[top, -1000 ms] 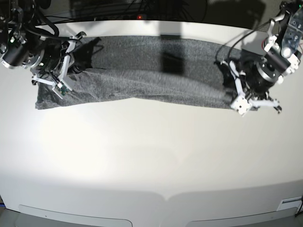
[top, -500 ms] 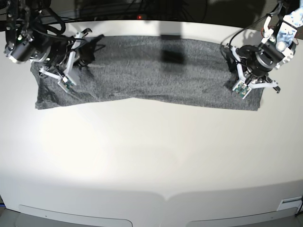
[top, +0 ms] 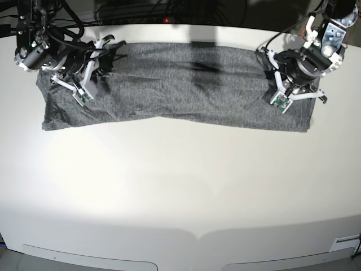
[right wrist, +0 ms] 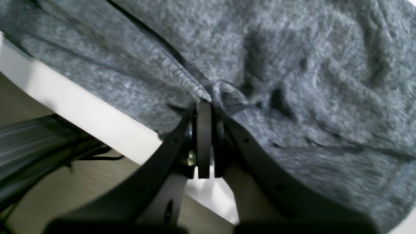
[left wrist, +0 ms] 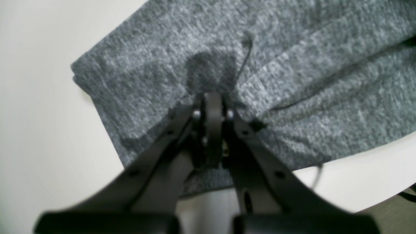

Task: Fold the T-shirt properly
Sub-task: 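Lower the folded edge onto the shirt and open both grippers, then press both grippers down on the folded strip to flatten it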

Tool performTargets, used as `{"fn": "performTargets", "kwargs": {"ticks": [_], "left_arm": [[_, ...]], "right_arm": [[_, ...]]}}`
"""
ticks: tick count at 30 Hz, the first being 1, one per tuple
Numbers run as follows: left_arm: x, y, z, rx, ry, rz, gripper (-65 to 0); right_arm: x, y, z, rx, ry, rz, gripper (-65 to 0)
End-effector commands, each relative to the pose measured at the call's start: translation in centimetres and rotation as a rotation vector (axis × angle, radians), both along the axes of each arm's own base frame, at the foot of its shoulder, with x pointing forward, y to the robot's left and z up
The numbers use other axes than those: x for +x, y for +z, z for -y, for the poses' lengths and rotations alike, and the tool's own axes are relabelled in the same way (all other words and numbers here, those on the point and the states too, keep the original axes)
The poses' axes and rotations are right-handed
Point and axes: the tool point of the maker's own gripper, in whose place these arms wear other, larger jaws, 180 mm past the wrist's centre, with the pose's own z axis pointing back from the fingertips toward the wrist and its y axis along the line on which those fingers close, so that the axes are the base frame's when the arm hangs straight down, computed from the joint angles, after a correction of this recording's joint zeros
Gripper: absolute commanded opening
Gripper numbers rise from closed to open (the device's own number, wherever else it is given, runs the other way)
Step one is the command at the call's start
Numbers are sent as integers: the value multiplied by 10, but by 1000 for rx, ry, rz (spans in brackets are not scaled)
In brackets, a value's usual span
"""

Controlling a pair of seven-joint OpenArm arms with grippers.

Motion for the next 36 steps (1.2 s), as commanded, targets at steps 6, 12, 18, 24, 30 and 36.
{"fn": "performTargets", "kwargs": {"ticks": [6, 12, 18, 24, 30, 36], "left_arm": [[5, 5, -6, 22, 8, 11, -462], [4, 3, -31, 186, 13, 9, -415], [9, 7, -43, 258, 27, 35, -415], [20, 19, -65, 386, 72, 117, -415], [28, 27, -68, 367, 123, 176, -415], [37, 34, -57, 297, 116, 239, -415]], "right_arm": [[4, 6, 1, -5, 13, 24, -472], [5, 6, 3, -11, 13, 25, -472], [10, 10, -1, 10, 9, 57, -472], [10, 9, 0, 5, 10, 52, -472], [16, 27, -13, 45, 36, 107, -472], [24, 58, -40, 170, 69, 196, -472]]}}
